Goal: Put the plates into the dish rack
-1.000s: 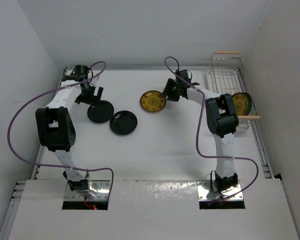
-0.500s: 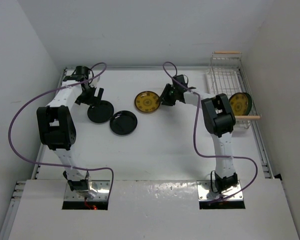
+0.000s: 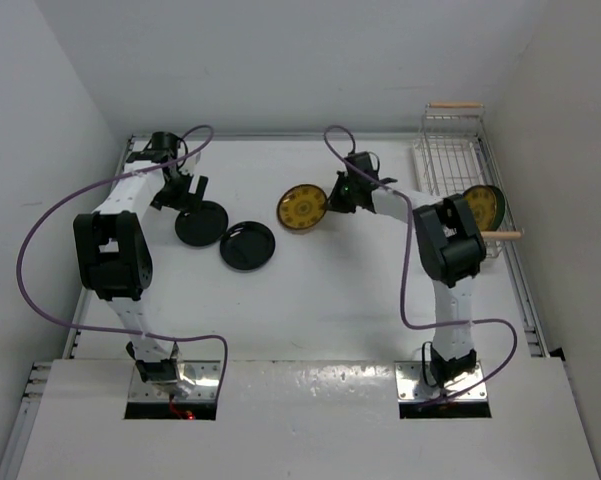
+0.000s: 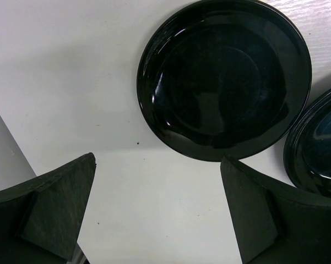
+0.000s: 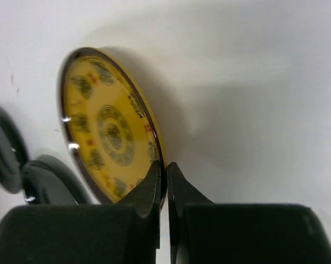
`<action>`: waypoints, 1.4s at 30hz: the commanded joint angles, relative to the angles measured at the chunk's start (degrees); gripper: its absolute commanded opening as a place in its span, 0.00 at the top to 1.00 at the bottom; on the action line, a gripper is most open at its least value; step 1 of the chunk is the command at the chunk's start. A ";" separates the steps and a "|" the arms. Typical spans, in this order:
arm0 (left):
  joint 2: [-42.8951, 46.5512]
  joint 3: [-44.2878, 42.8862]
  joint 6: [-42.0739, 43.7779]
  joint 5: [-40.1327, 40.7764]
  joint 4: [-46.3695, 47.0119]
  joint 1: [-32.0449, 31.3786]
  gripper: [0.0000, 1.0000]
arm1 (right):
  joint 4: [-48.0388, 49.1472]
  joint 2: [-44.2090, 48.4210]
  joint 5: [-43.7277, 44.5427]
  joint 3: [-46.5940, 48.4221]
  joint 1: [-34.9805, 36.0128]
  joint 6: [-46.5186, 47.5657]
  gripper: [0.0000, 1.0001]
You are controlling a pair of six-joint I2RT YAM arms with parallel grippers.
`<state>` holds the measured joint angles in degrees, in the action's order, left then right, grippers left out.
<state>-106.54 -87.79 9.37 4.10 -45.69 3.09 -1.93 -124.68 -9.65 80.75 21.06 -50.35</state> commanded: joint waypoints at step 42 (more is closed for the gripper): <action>0.81 -1.68 -0.49 -1.37 0.16 0.51 0.00 | -12.03 38.91 43.15 -18.79 -25.63 65.99 1.00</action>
<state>-106.54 -87.79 9.37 2.81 -45.74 3.09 -15.20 -84.99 34.79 62.08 -4.38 16.45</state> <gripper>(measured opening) 0.997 0.010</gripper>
